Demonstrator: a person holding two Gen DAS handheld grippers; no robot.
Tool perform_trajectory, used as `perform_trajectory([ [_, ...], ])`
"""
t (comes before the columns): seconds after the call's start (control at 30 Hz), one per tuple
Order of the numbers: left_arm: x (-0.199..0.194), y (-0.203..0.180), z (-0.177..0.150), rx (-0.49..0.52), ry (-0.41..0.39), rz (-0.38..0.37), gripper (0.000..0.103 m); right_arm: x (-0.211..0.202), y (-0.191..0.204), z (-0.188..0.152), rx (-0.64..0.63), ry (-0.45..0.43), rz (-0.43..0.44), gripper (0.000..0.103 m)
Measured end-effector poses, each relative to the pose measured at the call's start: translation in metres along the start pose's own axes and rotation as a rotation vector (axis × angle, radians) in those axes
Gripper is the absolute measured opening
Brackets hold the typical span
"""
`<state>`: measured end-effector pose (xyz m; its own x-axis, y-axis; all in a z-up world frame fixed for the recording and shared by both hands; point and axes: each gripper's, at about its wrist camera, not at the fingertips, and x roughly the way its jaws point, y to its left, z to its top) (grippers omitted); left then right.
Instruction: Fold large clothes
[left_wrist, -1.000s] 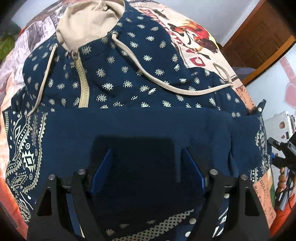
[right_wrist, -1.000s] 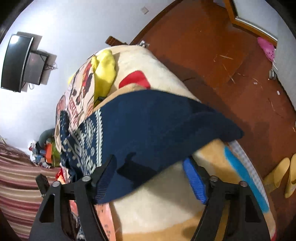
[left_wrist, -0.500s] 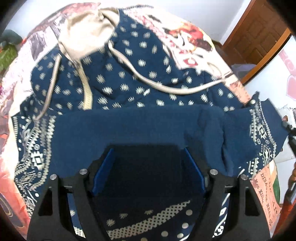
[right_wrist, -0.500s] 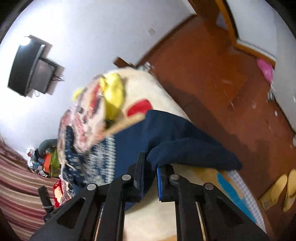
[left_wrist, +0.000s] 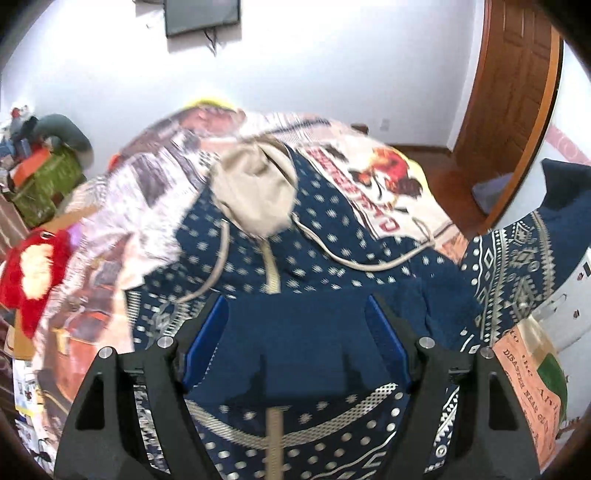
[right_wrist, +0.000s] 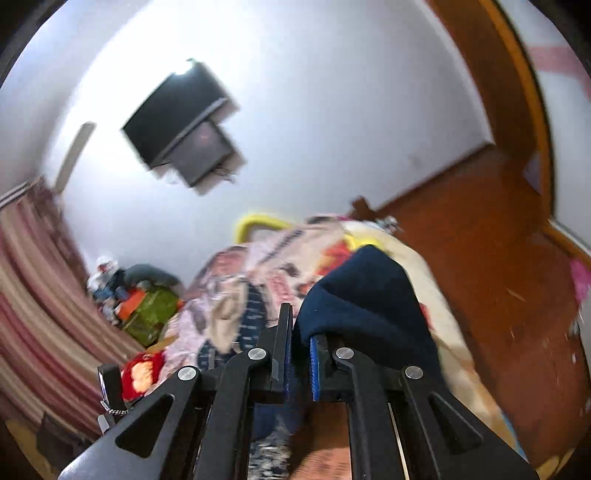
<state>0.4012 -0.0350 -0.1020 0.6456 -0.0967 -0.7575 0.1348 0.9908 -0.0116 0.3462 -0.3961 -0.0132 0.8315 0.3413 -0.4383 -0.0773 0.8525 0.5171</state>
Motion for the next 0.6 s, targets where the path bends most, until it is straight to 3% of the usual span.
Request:
perform_trajectory([
  [0.27,-0.045,0.044,-0.012,-0.050,-0.081,0.018,0.077,0.071,0.097,-0.032,-0.136,0.125,0.093,0.005],
  [0.43,-0.060,0.080,-0.029,-0.091,-0.101,0.055,0.077,0.135,0.137,-0.077,-0.179,0.290,0.125,0.005],
  [0.6,-0.060,0.110,-0.047,-0.128,-0.084,0.091,0.077,0.194,0.158,-0.133,-0.213,0.473,0.104,0.006],
])
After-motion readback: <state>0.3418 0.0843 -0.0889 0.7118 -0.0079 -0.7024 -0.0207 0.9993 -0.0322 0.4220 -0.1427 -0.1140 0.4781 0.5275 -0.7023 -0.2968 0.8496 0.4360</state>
